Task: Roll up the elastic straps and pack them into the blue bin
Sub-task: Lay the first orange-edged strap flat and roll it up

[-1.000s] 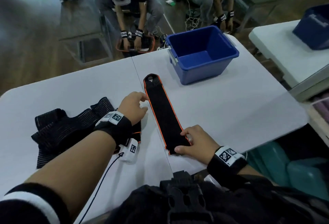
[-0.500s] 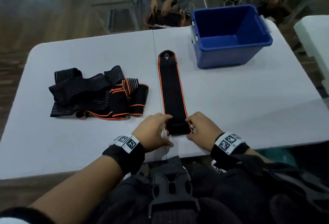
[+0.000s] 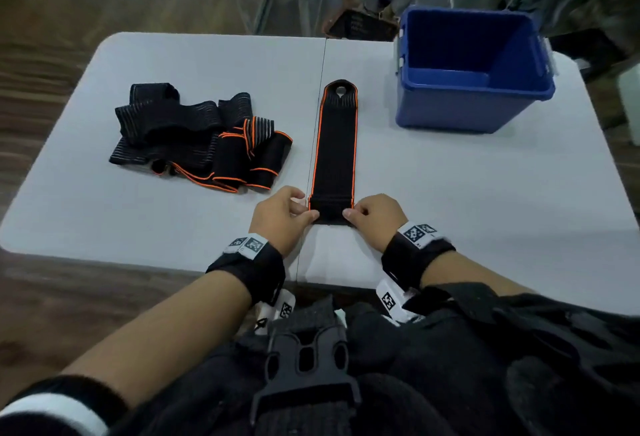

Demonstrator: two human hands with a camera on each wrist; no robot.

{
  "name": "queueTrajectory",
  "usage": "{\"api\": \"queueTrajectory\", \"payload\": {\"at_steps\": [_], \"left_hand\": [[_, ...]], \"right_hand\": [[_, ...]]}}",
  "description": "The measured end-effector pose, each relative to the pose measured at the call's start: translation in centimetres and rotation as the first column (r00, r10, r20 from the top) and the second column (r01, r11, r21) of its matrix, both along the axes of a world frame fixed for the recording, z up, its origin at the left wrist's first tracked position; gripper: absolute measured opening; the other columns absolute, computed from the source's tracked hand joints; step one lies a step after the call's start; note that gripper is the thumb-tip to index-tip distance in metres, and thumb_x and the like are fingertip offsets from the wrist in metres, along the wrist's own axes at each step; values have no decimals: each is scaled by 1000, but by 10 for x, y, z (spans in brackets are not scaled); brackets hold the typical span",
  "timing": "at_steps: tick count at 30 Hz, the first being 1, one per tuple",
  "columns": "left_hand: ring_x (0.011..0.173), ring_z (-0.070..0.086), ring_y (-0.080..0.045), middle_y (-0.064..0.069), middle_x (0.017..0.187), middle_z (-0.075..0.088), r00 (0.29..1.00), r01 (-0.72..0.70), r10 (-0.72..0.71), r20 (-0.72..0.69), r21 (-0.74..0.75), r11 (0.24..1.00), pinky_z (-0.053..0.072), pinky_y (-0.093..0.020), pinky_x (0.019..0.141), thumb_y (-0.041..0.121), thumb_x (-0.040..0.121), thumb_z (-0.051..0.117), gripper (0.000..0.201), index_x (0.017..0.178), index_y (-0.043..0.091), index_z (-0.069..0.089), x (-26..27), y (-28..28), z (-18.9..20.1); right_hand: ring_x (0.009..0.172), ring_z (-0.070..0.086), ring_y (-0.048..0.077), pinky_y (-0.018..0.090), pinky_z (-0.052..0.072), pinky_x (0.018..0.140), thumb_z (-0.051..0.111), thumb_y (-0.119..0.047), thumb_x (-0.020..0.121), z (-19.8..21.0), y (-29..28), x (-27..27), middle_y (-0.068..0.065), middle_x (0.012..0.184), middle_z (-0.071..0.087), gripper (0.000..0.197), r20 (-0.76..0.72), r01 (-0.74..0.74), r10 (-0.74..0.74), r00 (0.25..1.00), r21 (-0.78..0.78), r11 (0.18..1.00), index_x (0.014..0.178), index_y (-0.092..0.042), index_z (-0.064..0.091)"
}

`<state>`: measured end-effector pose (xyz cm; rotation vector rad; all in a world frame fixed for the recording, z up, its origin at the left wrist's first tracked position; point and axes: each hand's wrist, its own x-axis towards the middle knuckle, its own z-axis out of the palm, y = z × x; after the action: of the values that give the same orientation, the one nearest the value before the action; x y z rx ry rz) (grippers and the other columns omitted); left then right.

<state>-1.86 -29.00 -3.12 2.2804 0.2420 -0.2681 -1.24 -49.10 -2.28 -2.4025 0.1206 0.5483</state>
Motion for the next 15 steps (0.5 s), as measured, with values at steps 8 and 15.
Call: {"api": "queueTrajectory", "payload": {"at_steps": [8,15], "left_hand": [[84,65,-15,9,77,68,983,180,-182,-7,182,967,53,-33,79,30,88,72,22,107,28,62,9,-7,8],[102,54,-27,-1,95,71,903,399,-430,13,348,848,47,-41,89,33,93,65,24,115,23,65,21,-2,5]], "right_hand": [[80,58,28,30,38,64,59,-36,96,5,15,14,2,73,48,29,-124,20,-40,991,-155,988,91,-9,50],[71,55,28,43,54,67,53,-22,98,13,22,-4,9,103,47,17,109,-106,139,984,-264,959,106,-20,38]]}}
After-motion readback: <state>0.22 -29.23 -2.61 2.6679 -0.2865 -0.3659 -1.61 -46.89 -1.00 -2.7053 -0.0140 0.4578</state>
